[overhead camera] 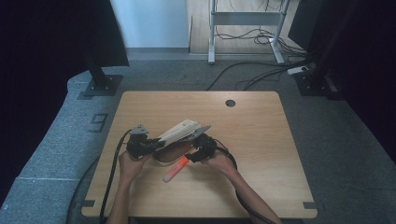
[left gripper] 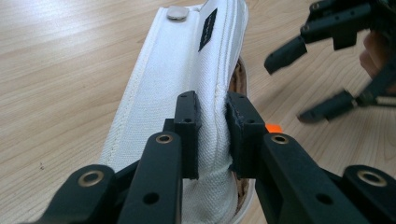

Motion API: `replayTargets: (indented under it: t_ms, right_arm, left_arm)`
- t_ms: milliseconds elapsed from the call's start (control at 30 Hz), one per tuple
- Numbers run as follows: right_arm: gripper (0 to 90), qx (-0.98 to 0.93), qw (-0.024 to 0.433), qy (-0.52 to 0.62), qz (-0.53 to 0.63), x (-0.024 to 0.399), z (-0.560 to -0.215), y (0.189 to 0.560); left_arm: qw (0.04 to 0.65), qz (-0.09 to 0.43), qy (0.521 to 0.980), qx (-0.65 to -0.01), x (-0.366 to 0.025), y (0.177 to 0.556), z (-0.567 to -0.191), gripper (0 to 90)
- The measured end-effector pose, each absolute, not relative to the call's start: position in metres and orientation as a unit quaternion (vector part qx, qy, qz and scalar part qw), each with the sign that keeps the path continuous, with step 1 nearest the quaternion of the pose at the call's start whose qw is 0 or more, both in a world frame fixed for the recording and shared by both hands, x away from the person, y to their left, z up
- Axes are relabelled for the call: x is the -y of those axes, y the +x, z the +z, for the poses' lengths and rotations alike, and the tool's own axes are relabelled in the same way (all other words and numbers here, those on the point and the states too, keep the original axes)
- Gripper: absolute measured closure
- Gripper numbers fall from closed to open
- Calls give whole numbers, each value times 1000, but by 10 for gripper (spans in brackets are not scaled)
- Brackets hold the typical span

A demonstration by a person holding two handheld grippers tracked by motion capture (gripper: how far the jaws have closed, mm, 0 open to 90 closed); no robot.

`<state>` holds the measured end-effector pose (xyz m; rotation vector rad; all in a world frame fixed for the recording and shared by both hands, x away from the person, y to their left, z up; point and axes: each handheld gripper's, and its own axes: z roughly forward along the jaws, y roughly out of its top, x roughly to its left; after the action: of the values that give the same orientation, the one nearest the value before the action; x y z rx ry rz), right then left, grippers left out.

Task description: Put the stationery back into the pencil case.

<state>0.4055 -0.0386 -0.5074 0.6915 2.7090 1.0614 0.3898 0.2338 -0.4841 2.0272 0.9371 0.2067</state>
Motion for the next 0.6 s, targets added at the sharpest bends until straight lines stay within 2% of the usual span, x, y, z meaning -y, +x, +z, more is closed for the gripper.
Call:
replayTargets:
  t_ms: [600]
  right_arm:
    - [255,-919,23,155,362,3,-529,388]
  left_arm:
    - [436,80,812,-379,-238,390,-484,758]
